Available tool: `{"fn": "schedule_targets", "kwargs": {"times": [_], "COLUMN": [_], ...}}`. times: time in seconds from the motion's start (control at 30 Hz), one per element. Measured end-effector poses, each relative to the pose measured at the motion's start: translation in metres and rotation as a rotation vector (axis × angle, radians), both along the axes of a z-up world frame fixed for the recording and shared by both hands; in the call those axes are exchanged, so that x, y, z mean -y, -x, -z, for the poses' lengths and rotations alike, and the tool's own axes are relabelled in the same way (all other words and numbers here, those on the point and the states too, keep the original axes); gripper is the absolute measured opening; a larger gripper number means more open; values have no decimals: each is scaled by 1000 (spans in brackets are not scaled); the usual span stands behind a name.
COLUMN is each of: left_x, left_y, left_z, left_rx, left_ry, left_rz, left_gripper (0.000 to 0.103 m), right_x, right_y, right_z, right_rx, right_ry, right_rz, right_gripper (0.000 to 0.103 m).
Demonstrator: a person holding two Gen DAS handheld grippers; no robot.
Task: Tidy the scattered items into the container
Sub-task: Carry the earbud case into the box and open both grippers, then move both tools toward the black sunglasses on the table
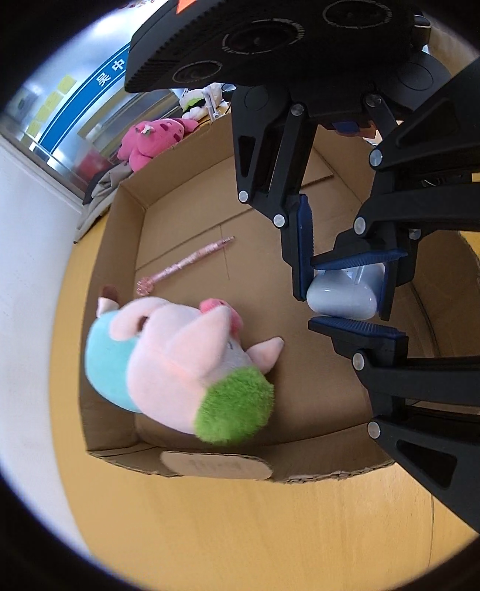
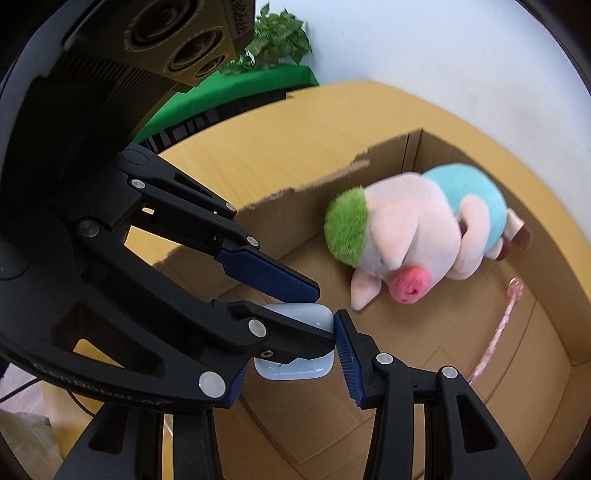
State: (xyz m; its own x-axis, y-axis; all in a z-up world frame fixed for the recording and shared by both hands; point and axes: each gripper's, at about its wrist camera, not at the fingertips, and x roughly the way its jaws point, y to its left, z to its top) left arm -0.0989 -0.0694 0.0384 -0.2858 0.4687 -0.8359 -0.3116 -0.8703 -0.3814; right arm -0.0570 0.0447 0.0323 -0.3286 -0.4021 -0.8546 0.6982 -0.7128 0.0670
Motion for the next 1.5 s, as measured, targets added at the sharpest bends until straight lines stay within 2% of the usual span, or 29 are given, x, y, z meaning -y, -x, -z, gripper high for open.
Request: {"fn": "schedule_targets", "kwargs": {"times": [0.2,0.47,0.53,0.57,0.6,0.67,0.73,0.8,0.83,0.87,0.93,1.0,1.17,1.3,1.5], "left_x": [11,8,7,8,10,17,16,13,11,7,-4,-14,-39,-52,-68], "left_y": [2,0,-3,-5,-9,-16,-30,-52,-64,-78,-103,-121,-142,-161,-176], "left_z": [23,29,28,25,21,8,-12,-34,-44,-54,-68,-76,-78,-78,-80], "left_rx": [86,95,90,83,69,26,-62,-172,-228,-290,-398,-461,-489,-486,-483], "left_ry": [-7,3,-10,-17,-20,-5,29,70,94,125,167,179,166,151,157], "left_rz": [-30,-54,-64,-76,-95,-128,-156,-197,-219,-241,-269,-276,-305,-302,-293], "left_gripper": [24,23,24,28,30,36,40,57,72,79,80,80,80,80,80], "right_x": [11,12,7,4,0,-12,-27,-42,-53,-61,-77,-88,-112,-126,-135], "right_y": [10,14,11,8,5,-4,-21,-43,-60,-68,-87,-99,-116,-150,-161], "right_z": [21,32,29,26,21,8,-10,-27,-36,-39,-44,-44,-47,-55,-57], "right_rx": [94,148,142,133,116,72,-2,-108,-168,-195,-229,-235,-232,-245,-270], "right_ry": [-20,-28,-6,5,17,41,63,70,73,76,90,92,44,23,38], "right_rz": [-13,2,10,15,23,52,98,160,205,236,321,393,588,624,637], "right_gripper": [47,49,56,64,71,78,90,101,102,103,103,103,103,103,103]}}
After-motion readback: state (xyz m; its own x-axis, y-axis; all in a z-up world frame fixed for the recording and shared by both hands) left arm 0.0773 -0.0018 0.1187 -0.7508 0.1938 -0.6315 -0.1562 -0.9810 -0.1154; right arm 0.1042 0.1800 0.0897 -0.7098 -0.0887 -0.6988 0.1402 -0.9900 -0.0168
